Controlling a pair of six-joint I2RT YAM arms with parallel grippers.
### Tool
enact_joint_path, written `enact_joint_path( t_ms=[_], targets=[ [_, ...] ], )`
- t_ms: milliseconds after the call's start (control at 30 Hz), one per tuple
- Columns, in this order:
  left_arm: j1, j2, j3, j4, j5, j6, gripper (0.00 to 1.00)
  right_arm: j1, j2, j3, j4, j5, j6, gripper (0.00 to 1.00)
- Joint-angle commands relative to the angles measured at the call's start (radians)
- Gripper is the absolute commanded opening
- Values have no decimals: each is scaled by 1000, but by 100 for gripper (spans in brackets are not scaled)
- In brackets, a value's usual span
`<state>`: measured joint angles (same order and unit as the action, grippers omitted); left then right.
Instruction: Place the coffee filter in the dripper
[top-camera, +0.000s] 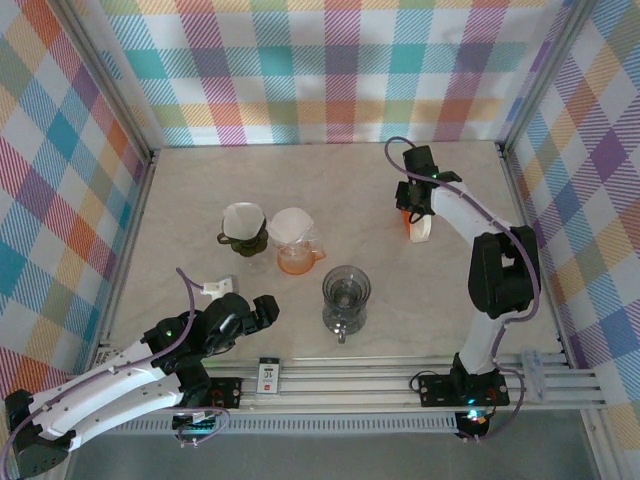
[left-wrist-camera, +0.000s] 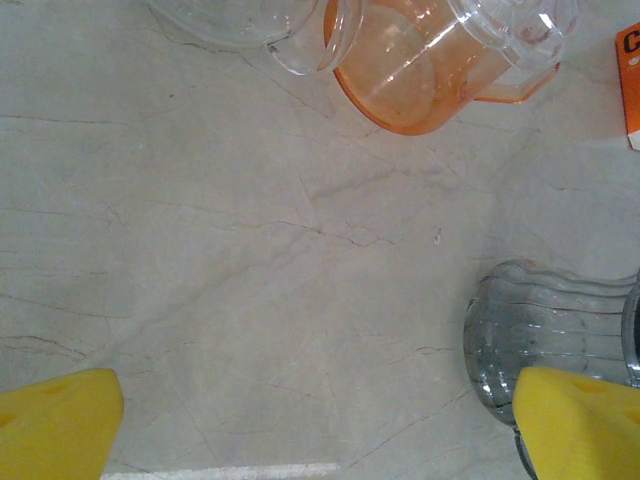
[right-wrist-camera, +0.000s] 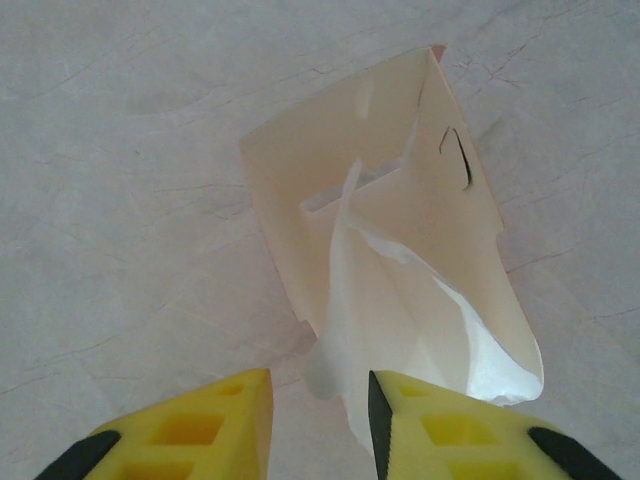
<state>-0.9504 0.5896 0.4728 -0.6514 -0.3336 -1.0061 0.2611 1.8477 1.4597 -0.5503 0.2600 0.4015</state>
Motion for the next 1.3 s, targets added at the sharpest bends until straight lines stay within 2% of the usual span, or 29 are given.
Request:
enact_joint_path(
  t_ms=[0,467,667,900,1067,1200,1267],
  targets=[
    [9,6,-13,12,-22,-3,100,-5,21,34,-10,34,-21,29],
    [13,13,-21,13,-18,-10,100,-3,-3,2,10,58,-54,0],
    [16,39,-13,28,-8,-2,100,6,-80,-31,2,41,-67,0],
    [17,39,8,33,-7,13,100,39,-288,-195,2,22,-12,0],
    [18,8,32,3,-23,23,100,112,-504,-260,-62,-16,0,0],
    [18,16,61,-16,-15,33,100,188,-667,-277,-167,-83,5,0],
    [18,18,75,-32,-18,38,100,212,-747,-274,-219,-174,5,0]
  ],
)
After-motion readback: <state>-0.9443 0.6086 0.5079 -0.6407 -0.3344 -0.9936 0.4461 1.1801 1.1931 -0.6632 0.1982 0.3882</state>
